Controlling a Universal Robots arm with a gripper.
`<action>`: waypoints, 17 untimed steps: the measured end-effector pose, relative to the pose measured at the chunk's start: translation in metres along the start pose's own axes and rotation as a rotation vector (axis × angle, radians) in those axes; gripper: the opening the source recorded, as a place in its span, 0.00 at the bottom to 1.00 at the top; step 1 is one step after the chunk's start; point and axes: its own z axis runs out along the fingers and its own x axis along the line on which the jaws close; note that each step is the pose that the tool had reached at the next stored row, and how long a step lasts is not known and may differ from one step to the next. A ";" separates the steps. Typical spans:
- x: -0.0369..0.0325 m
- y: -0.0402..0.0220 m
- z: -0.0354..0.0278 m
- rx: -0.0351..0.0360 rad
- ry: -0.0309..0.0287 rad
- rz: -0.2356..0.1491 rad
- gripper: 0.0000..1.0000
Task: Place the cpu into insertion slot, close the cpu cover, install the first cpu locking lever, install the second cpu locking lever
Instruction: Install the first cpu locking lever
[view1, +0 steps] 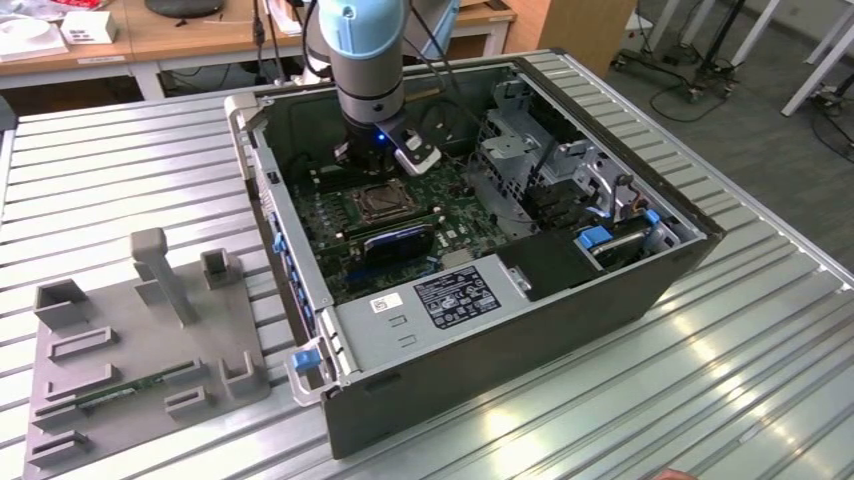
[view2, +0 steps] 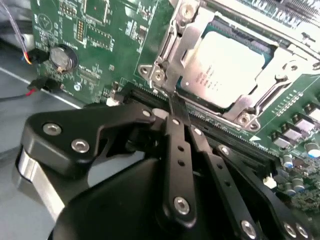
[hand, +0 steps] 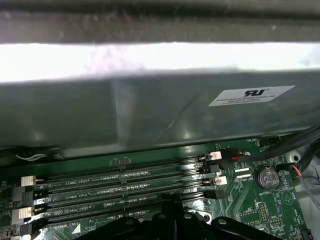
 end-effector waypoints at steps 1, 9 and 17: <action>0.0000 0.0000 0.0000 0.0000 0.0001 0.000 0.11; 0.0003 0.0025 0.0002 -0.0026 0.0003 0.000 0.11; -0.0016 0.0058 -0.0102 -0.0026 0.0003 0.000 0.11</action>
